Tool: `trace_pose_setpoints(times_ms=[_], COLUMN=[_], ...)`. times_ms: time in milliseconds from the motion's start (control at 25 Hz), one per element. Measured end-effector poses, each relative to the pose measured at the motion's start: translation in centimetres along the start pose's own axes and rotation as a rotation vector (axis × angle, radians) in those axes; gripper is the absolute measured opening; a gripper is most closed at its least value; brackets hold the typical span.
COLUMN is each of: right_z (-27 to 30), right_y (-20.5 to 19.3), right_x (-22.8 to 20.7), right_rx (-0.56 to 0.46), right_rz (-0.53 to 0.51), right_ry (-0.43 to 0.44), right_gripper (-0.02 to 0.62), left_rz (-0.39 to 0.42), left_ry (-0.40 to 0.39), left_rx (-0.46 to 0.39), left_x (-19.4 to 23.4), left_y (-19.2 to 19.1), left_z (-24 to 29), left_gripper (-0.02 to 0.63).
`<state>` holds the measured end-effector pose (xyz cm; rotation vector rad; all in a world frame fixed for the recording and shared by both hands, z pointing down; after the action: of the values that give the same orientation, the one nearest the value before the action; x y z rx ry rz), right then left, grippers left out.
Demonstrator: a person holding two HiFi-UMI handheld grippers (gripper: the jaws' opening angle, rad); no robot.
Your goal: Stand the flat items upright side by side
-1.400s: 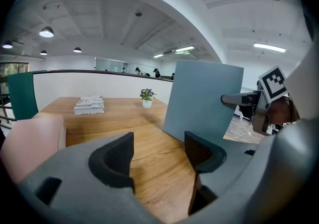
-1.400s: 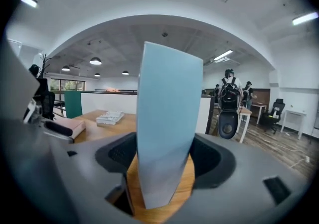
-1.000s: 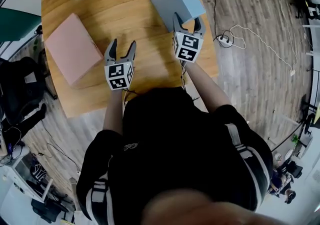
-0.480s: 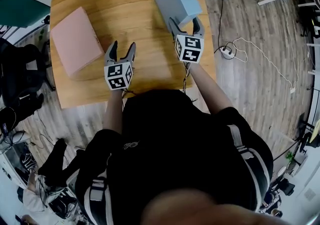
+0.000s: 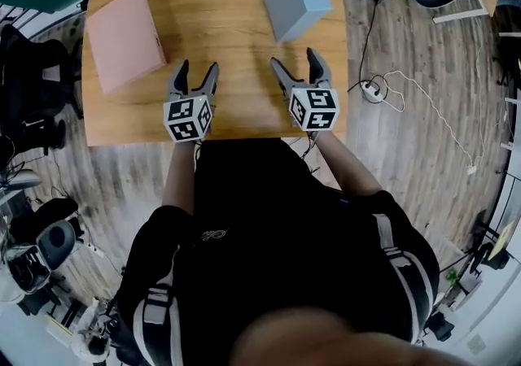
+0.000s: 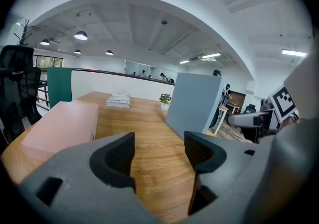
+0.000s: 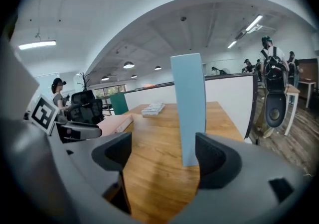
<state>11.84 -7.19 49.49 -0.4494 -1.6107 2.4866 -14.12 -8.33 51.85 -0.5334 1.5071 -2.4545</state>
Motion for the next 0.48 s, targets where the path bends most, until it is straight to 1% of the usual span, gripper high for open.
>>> trace_pose_setpoints(times_ms=[80, 200, 480], right_z=[0.0, 0.6, 4.1], right_y=[-0.6, -0.4, 0.9], right_x=[1.3, 3.8, 10.2], right_rx=[0.008, -0.002, 0.004], right_rz=[-0.008, -0.022, -0.062], right_ry=[0.065, 0.168, 0.377], right_gripper=[0.399, 0.391, 0.383], left_rz=[-0.016, -0.030, -0.087], left_ry=[0.030, 0.082, 0.209], left_rx=[-0.003, -0.015, -0.052], left_x=[0.2, 1.1, 5.3], left_y=[-0.3, -0.4, -0.1], left_z=[-1.1, -3.2, -7.3], left_gripper=[0.318, 0.318, 0.316])
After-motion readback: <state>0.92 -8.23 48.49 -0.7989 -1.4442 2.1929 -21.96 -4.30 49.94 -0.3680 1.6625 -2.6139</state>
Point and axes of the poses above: the fingertips, and each gripper's own axes: z forward along the fingers, x to its left, y out of its top, the point moved 5 cm from there along -z, backward along the fingers, and after that the axes turned 2 degrees about -x, right-handed, at the moved point
